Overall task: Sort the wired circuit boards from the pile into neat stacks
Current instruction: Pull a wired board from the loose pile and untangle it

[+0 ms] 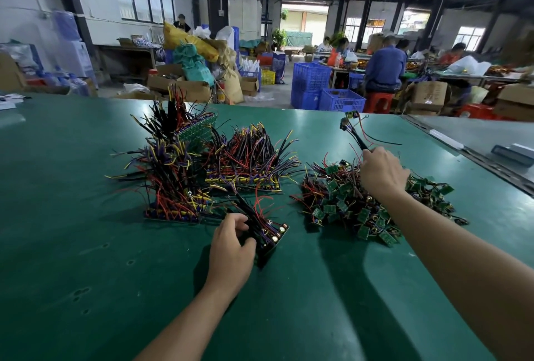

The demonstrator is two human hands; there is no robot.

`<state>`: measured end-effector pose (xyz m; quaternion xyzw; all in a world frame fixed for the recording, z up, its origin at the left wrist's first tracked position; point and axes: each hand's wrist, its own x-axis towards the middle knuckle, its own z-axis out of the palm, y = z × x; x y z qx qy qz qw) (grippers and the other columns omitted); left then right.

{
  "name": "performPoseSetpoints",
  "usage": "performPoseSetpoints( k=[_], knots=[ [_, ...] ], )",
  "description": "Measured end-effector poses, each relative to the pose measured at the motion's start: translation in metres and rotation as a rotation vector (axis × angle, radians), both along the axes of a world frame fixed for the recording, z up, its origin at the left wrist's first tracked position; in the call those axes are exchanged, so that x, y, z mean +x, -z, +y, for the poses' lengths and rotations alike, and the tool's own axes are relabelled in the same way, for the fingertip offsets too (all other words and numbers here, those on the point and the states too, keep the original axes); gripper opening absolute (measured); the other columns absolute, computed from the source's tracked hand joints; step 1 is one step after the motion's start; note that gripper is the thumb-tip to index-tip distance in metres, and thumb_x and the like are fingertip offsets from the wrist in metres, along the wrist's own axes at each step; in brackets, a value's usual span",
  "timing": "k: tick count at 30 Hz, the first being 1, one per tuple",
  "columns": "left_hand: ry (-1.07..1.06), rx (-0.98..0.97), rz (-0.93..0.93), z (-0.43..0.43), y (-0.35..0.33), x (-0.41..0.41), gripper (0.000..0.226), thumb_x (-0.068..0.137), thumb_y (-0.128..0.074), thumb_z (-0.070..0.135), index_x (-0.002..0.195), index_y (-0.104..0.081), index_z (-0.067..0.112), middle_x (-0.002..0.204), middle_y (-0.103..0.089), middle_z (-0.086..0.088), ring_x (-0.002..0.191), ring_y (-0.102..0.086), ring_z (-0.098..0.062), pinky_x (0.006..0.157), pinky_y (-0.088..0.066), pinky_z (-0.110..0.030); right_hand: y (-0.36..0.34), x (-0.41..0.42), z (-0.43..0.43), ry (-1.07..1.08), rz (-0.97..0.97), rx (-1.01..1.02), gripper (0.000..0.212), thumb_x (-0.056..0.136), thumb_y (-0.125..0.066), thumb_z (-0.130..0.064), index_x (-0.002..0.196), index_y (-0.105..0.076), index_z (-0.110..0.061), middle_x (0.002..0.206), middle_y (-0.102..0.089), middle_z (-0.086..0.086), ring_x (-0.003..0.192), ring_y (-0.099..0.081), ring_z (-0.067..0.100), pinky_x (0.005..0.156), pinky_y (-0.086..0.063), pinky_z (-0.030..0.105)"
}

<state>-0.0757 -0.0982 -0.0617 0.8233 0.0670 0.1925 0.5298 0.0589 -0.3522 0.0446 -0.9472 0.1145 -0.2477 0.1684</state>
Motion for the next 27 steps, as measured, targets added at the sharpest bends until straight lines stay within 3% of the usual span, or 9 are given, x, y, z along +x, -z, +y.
performPoseSetpoints(
  k=[3, 6, 8, 10, 13, 18, 20, 23, 27],
  knots=[
    [-0.042, -0.065, -0.073, 0.001, -0.005, -0.003, 0.029, 0.083, -0.061, 0.001, 0.096, -0.055, 0.027, 0.093, -0.06, 0.008, 0.088, -0.056, -0.005, 0.069, -0.041, -0.016, -0.002, -0.02, 0.026, -0.205, -0.029, 0.081, 0.027, 0.105, -0.036, -0.026, 0.09, -0.053, -0.011, 0.086, -0.057, 0.005, 0.07, -0.055, 0.023, 0.068, -0.05, 0.036],
    [0.009, -0.184, -0.142, -0.001, -0.01, -0.008, 0.026, 0.087, -0.063, 0.004, 0.093, -0.058, 0.029, 0.086, -0.062, 0.008, 0.08, -0.057, 0.001, 0.066, -0.042, -0.007, 0.009, -0.053, 0.056, -0.539, 0.028, 0.122, 0.023, 0.104, -0.04, -0.028, 0.09, -0.053, -0.016, 0.071, -0.053, -0.002, 0.057, -0.048, 0.015, 0.046, -0.033, 0.019],
    [0.077, -0.327, -0.175, -0.004, -0.016, -0.01, 0.019, 0.09, -0.063, 0.007, 0.093, -0.063, 0.026, 0.08, -0.064, 0.012, 0.073, -0.057, -0.005, 0.065, -0.045, -0.015, 0.019, -0.077, 0.073, -0.701, 0.031, 0.179, 0.018, 0.102, -0.046, -0.025, 0.088, -0.054, -0.019, 0.065, -0.048, -0.007, 0.057, -0.043, 0.012, 0.05, -0.026, 0.027],
    [0.15, -0.515, -0.197, -0.007, -0.024, -0.013, 0.009, 0.089, -0.064, 0.017, 0.097, -0.065, 0.022, 0.081, -0.067, 0.009, 0.072, -0.058, -0.008, 0.063, -0.047, -0.022, 0.03, -0.096, 0.086, -0.817, 0.069, 0.257, 0.017, 0.101, -0.049, -0.025, 0.088, -0.058, -0.016, 0.061, -0.045, -0.01, 0.053, -0.039, 0.002, 0.049, -0.029, 0.02],
    [0.279, -0.694, -0.173, -0.011, -0.034, -0.014, 0.03, 0.084, -0.069, 0.033, 0.107, -0.063, 0.016, 0.096, -0.072, 0.003, 0.086, -0.063, -0.01, 0.071, -0.051, -0.026, 0.041, -0.116, 0.1, -0.949, 0.103, 0.285, 0.02, 0.1, -0.053, -0.022, 0.09, -0.063, -0.008, 0.062, -0.046, -0.011, 0.054, -0.043, 0.0, 0.053, -0.03, 0.016],
    [0.196, -0.879, -0.163, -0.01, -0.048, -0.016, 0.025, 0.095, -0.047, 0.021, 0.08, -0.06, 0.006, 0.085, -0.075, -0.004, 0.082, -0.069, -0.016, 0.078, -0.053, -0.029, 0.038, -0.124, 0.096, -1.162, 0.089, -0.082, 0.031, 0.095, -0.054, -0.041, 0.093, -0.071, -0.016, 0.085, -0.067, 0.0, 0.082, -0.058, 0.02, 0.071, -0.041, 0.027],
    [0.133, -0.874, -0.146, -0.007, -0.049, -0.016, 0.032, 0.101, -0.039, 0.014, 0.075, -0.055, 0.006, 0.067, -0.069, -0.001, 0.072, -0.067, -0.017, 0.076, -0.052, -0.032, 0.025, -0.109, 0.08, -1.049, -0.07, -0.047, 0.035, 0.091, -0.05, -0.044, 0.074, -0.068, -0.02, 0.069, -0.063, -0.01, 0.071, -0.058, 0.018, 0.065, -0.043, 0.028],
    [0.14, -0.894, -0.085, -0.004, -0.048, -0.017, 0.027, 0.104, -0.035, 0.017, 0.083, -0.049, 0.008, 0.054, -0.056, 0.002, 0.06, -0.065, -0.019, 0.071, -0.056, -0.036, 0.001, -0.055, 0.04, -0.518, -0.289, 0.086, 0.037, 0.091, -0.051, -0.03, 0.057, -0.053, -0.016, 0.054, -0.05, -0.008, 0.054, -0.051, 0.022, 0.053, -0.038, 0.025],
    [0.16, -0.885, -0.015, -0.007, -0.045, -0.018, 0.023, 0.104, -0.038, 0.019, 0.089, -0.052, 0.008, 0.065, -0.067, -0.007, 0.065, -0.07, -0.025, 0.074, -0.052, -0.041, -0.01, 0.008, -0.021, -0.009, 0.193, -0.004, 0.037, 0.091, -0.056, -0.038, 0.07, -0.059, -0.008, 0.081, -0.063, 0.011, 0.082, -0.058, 0.029, 0.08, -0.049, 0.038]
  ],
)
